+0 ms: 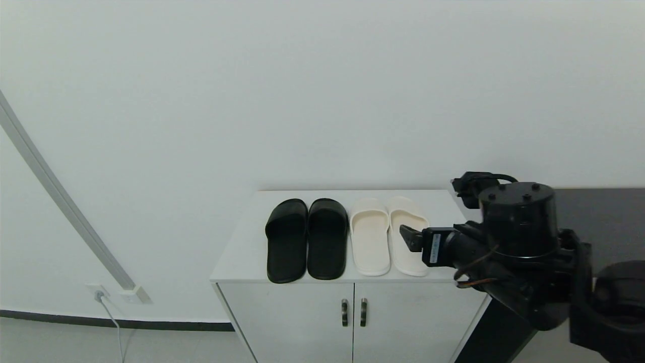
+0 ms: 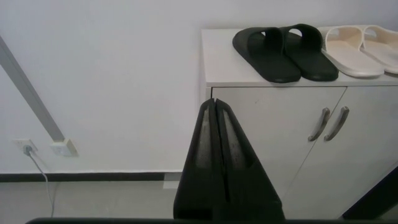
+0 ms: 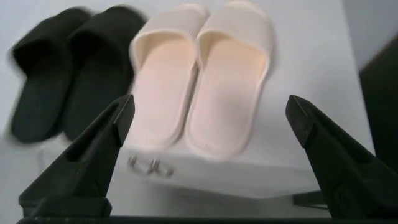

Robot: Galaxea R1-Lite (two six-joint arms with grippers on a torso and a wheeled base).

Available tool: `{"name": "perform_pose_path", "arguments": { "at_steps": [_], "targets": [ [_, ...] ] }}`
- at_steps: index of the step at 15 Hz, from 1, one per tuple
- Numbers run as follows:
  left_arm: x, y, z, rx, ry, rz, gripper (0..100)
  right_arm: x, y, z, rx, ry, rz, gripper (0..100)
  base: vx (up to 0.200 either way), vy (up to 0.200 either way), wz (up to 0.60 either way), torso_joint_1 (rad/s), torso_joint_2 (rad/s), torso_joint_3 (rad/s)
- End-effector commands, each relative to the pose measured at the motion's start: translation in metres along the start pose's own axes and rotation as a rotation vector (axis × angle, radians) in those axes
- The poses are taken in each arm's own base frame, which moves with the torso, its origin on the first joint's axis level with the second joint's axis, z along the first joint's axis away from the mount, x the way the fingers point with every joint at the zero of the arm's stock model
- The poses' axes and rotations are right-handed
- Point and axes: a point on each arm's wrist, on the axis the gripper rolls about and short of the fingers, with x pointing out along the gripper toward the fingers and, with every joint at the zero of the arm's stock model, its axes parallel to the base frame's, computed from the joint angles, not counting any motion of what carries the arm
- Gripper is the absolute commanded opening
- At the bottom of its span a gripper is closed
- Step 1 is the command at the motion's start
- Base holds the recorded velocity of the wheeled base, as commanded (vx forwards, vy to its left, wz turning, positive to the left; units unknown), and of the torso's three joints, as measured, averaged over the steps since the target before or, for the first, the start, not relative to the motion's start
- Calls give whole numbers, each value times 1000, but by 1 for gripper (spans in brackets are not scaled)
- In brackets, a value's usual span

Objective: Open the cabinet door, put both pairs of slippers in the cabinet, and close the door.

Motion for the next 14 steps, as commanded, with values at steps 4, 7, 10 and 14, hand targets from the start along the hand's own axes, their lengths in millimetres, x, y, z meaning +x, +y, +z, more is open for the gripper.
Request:
{"name": "perform_pose_path", "arguments": {
  "at_steps": [4, 7, 10, 14],
  "targets": [
    [0, 0, 0, 0, 1, 1, 0, 55, 27, -21, -47, -14, -136, 100, 0, 0, 0, 0, 0, 0],
    [0, 0, 0, 0, 1, 1, 0, 79, 30, -22, -65, -25, -174, 100, 0, 0, 0, 0, 0, 0],
    [0, 0, 0, 0, 1, -3, 0, 99, 29, -23, -57, -31, -195, 100, 0, 0, 0, 0, 0, 0],
    [0, 0, 0, 0, 1, -4, 0, 116, 29, -36, -67, -11, -216, 100, 0, 0, 0, 0, 0, 0]
  ]
}}
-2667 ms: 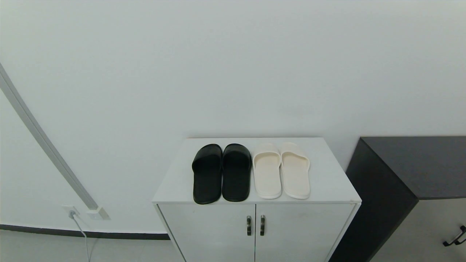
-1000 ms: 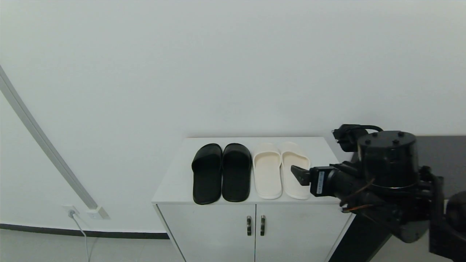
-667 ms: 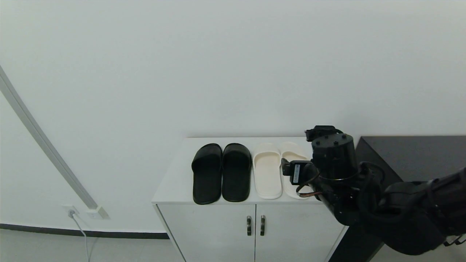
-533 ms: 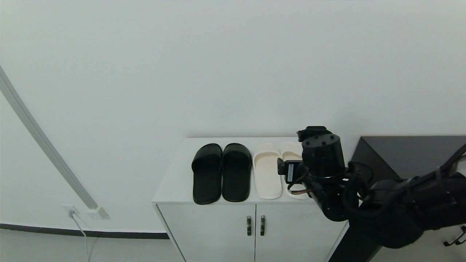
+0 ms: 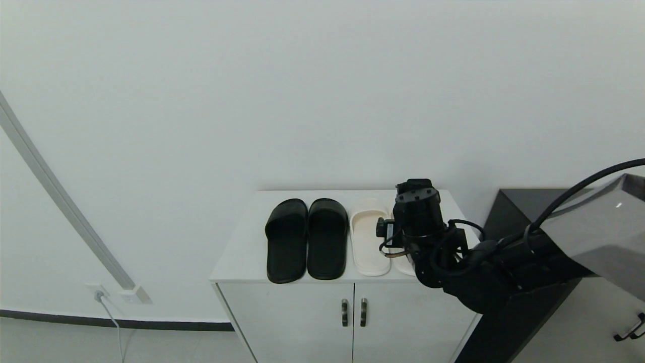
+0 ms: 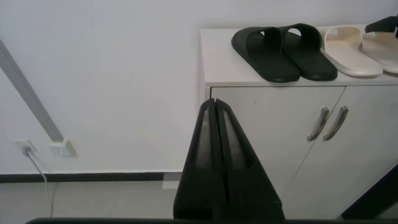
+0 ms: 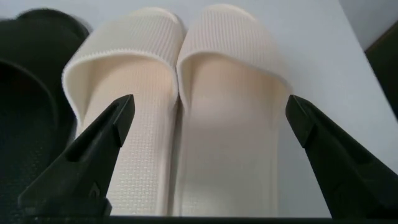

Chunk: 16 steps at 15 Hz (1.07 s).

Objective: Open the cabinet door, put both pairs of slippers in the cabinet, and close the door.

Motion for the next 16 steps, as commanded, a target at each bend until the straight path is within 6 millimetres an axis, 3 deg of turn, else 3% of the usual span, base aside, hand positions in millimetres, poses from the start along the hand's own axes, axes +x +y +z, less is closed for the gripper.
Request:
{"name": "perform_pose_path", "arguments": {
  "at_steps": [1, 6, 11, 16],
  "targets": [
    [0, 0, 0, 0, 1, 0, 0, 11, 4, -12, -12, 17, -8, 100, 0, 0, 0, 0, 0, 0],
    [0, 0, 0, 0, 1, 0, 0, 39, 13, -24, -4, 0, -19, 100, 0, 0, 0, 0, 0, 0],
    [0, 0, 0, 0, 2, 0, 0, 63, 19, -19, -6, -56, -23, 100, 0, 0, 0, 0, 0, 0],
    [0, 0, 0, 0, 1, 0, 0, 76, 21, -24, -31, -81, -24, 100, 0, 0, 0, 0, 0, 0]
  ]
}}
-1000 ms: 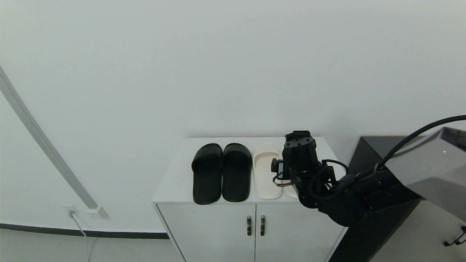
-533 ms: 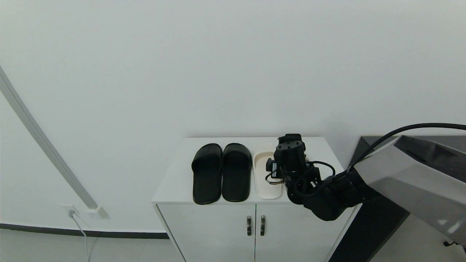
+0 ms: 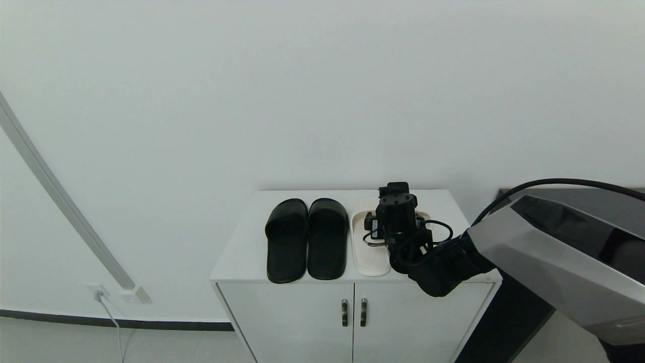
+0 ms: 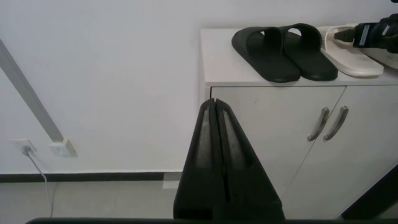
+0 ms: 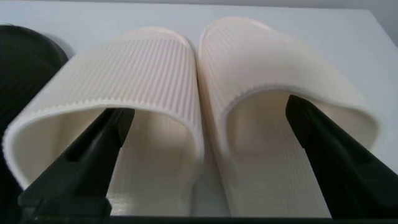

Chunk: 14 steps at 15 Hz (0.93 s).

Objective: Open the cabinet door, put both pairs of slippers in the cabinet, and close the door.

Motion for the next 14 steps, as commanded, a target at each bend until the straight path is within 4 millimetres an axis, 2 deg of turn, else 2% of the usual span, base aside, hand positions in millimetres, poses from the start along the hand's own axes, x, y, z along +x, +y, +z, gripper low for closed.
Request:
{"name": "perform_pose_path", "arguments": {
  "at_steps": [1, 2, 7, 9, 12, 13, 14],
  "targets": [
    [0, 0, 0, 0, 0, 0, 0, 2, 1, -5, -5, 7, -1, 100, 0, 0, 0, 0, 0, 0],
    [0, 0, 0, 0, 0, 0, 0, 2, 1, -5, -6, 8, -2, 0, 0, 0, 0, 0, 0, 0],
    [0, 0, 0, 0, 0, 0, 0, 2, -1, -6, -3, 14, 16, 0, 0, 0, 0, 0, 0, 0],
    [0, 0, 0, 0, 0, 0, 0, -2, -4, 3, 11, -5, 18, 0, 0, 0, 0, 0, 0, 0],
    [0, 0, 0, 0, 0, 0, 0, -18, -11, 22, 11, -21, 27, 0, 0, 0, 0, 0, 0, 0],
    [0, 0, 0, 0, 0, 2, 0, -36, -18, 33, 5, -17, 72, 0, 0, 0, 0, 0, 0, 0],
    [0, 0, 0, 0, 0, 0, 0, -46, -22, 39, 5, -15, 101, 0, 0, 0, 0, 0, 0, 0]
  ]
}}
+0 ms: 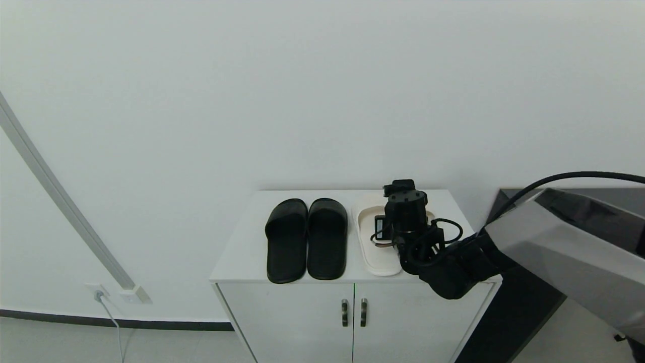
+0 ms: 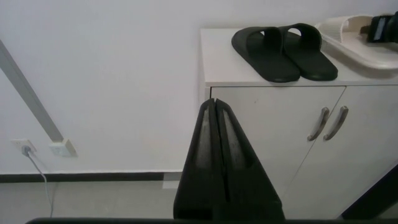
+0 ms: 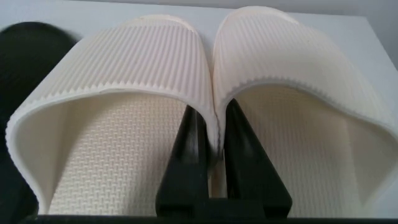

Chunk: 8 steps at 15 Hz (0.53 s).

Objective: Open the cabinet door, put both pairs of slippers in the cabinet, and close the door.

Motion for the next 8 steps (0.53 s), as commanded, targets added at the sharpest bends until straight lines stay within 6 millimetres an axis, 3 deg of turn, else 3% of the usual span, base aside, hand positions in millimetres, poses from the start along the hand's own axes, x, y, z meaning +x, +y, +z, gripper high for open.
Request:
{"name": "perform_pose_path", "arguments": {
  "at_steps": [1, 2, 3, 5, 8],
  "targets": [
    [0, 0, 0, 0, 1, 1, 0, -50, -17, 35, 14, -19, 112, 0, 0, 0, 0, 0, 0, 0],
    [0, 0, 0, 0, 1, 1, 0, -50, -17, 35, 14, -19, 112, 0, 0, 0, 0, 0, 0, 0],
    [0, 0, 0, 0, 1, 1, 0, -86, -27, 43, 4, 2, 243, 0, 0, 0, 0, 0, 0, 0],
    [0, 0, 0, 0, 1, 1, 0, -133, -39, 47, -18, 25, 430, 0, 0, 0, 0, 0, 0, 0],
    [0, 0, 0, 0, 1, 1, 0, -170, -57, 52, -85, 10, 613, 0, 0, 0, 0, 0, 0, 0]
  ]
}}
